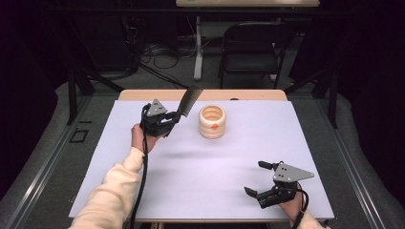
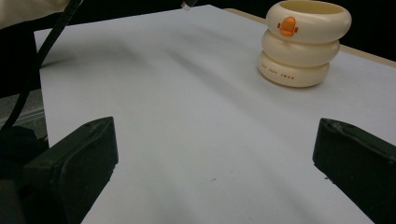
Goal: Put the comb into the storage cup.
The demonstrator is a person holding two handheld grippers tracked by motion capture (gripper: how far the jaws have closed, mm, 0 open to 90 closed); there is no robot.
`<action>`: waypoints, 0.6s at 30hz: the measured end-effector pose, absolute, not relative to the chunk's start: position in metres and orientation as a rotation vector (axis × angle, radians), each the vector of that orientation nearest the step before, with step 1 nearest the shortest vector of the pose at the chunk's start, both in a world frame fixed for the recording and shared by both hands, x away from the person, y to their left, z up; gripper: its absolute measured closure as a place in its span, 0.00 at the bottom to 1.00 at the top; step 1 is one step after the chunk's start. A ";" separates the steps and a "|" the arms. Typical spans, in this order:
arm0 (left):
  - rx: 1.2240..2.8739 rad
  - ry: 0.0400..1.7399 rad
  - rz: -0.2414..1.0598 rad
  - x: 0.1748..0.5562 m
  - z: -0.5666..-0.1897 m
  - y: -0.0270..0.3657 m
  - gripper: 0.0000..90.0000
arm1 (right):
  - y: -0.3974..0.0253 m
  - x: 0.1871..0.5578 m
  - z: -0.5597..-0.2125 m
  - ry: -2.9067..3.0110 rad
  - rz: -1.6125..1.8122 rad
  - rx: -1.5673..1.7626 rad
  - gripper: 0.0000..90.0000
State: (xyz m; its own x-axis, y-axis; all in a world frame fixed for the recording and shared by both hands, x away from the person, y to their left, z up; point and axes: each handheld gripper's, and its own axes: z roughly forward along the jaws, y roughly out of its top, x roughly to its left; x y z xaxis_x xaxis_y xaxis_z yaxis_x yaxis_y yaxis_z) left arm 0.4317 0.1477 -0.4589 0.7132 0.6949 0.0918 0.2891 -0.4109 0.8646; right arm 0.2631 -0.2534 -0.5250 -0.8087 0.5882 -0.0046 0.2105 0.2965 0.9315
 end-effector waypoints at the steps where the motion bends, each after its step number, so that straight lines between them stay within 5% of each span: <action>1: 1.999 0.754 0.555 0.432 -0.458 0.147 0.80 | -0.253 0.263 -0.525 2.226 1.519 0.722 0.00; 18: 1.948 0.760 0.572 0.440 -0.446 0.144 0.80 | -0.253 0.263 -0.525 2.231 1.522 0.724 0.00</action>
State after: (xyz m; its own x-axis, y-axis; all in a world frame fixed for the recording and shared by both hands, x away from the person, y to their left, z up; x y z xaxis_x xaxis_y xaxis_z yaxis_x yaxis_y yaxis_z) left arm 0.4396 0.1437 -0.4461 0.6994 0.7102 0.0805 0.2739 -0.3704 0.8876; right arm 0.2632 -0.2527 -0.5254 -0.8105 0.5858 0.0033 0.2167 0.2947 0.9307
